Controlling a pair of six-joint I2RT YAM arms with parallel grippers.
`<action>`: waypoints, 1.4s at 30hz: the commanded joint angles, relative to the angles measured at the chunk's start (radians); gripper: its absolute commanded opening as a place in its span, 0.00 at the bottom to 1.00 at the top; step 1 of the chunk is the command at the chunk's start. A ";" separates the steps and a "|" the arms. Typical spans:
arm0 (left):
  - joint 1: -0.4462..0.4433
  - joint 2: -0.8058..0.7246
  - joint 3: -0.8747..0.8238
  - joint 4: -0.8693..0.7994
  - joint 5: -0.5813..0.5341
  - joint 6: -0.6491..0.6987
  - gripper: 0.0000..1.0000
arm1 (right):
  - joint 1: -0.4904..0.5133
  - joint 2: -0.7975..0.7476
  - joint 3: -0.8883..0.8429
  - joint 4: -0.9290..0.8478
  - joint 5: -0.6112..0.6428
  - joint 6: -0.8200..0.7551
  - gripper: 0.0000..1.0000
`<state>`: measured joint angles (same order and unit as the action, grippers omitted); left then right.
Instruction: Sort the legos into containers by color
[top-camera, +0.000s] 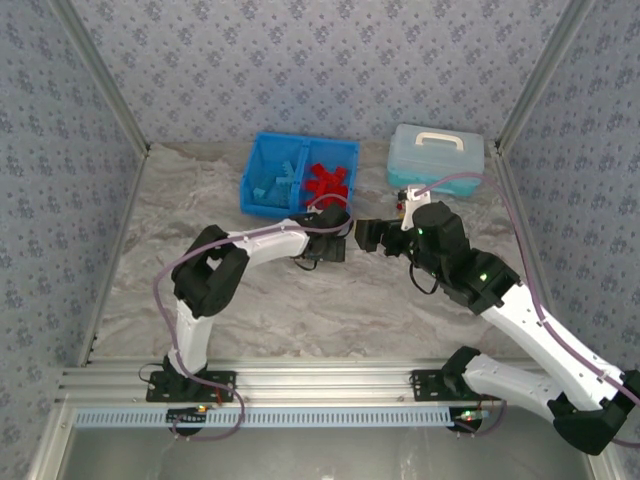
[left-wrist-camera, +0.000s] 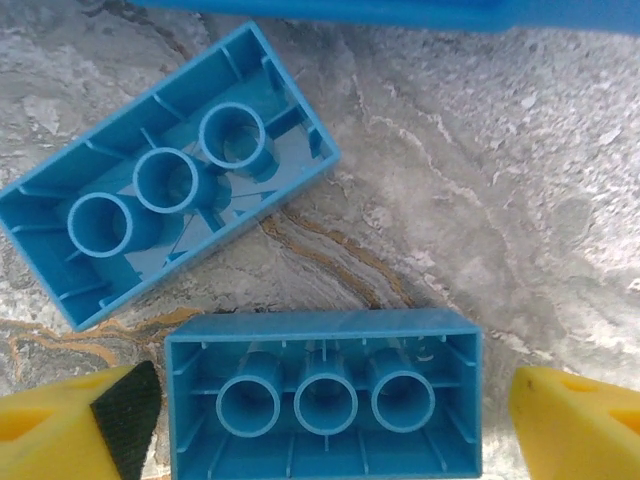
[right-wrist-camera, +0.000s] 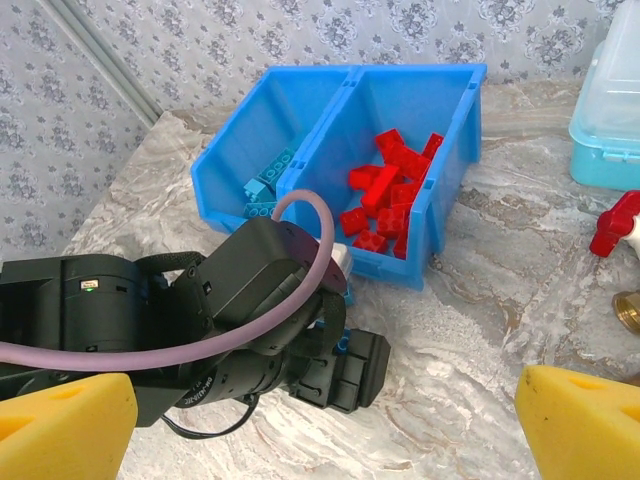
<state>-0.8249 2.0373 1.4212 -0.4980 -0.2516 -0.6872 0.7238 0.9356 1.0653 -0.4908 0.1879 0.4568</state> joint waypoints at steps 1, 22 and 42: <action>-0.003 0.013 -0.002 0.006 -0.009 -0.008 0.84 | -0.006 -0.017 -0.003 -0.002 0.008 0.016 1.00; 0.027 -0.336 -0.011 -0.080 -0.139 0.099 0.56 | -0.006 -0.013 0.001 0.004 0.002 0.019 1.00; 0.412 -0.124 0.250 -0.098 0.004 0.172 0.56 | -0.007 -0.022 0.004 -0.005 0.001 0.025 1.00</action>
<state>-0.4210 1.8568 1.5944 -0.5545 -0.2840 -0.5316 0.7219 0.9344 1.0645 -0.4911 0.1875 0.4648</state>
